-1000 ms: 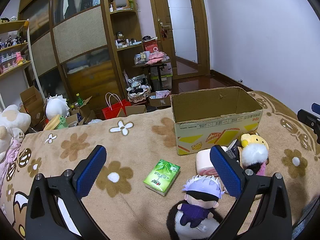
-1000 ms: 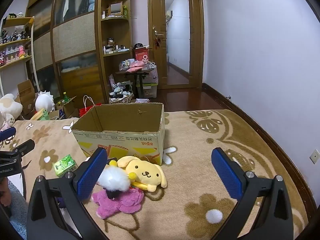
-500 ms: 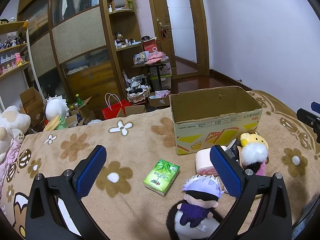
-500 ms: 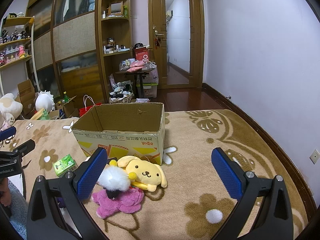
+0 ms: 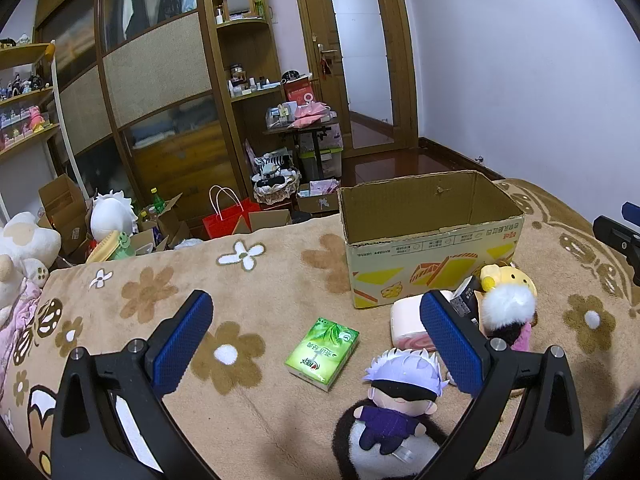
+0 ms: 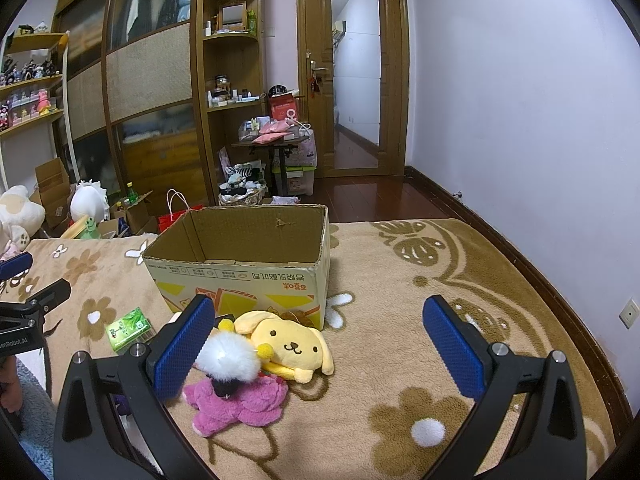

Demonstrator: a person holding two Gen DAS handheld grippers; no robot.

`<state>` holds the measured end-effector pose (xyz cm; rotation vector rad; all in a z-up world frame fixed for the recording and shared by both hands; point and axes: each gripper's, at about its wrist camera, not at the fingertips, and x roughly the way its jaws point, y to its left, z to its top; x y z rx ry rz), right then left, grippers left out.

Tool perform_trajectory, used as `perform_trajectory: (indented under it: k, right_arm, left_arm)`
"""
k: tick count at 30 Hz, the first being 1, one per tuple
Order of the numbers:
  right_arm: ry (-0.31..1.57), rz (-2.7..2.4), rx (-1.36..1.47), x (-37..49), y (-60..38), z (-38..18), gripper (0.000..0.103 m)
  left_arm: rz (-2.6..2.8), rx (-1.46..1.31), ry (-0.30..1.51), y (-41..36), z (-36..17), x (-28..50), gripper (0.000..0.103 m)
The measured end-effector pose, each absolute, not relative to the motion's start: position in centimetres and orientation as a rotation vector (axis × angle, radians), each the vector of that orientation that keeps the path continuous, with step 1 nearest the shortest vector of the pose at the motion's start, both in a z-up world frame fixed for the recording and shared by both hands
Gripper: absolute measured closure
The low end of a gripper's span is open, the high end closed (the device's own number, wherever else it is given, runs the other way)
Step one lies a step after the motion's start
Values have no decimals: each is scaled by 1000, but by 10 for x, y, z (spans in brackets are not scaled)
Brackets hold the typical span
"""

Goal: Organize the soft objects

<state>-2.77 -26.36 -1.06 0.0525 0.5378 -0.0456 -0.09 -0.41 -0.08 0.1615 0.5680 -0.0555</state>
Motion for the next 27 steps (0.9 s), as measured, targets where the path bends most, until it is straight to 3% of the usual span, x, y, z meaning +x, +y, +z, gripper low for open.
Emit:
perform_trajectory:
  k: [27]
  right_arm:
    - [541,-57,47,-28,-263,-14,0]
  left_arm:
    - [-54,164,570,-5,-1,-1,1]
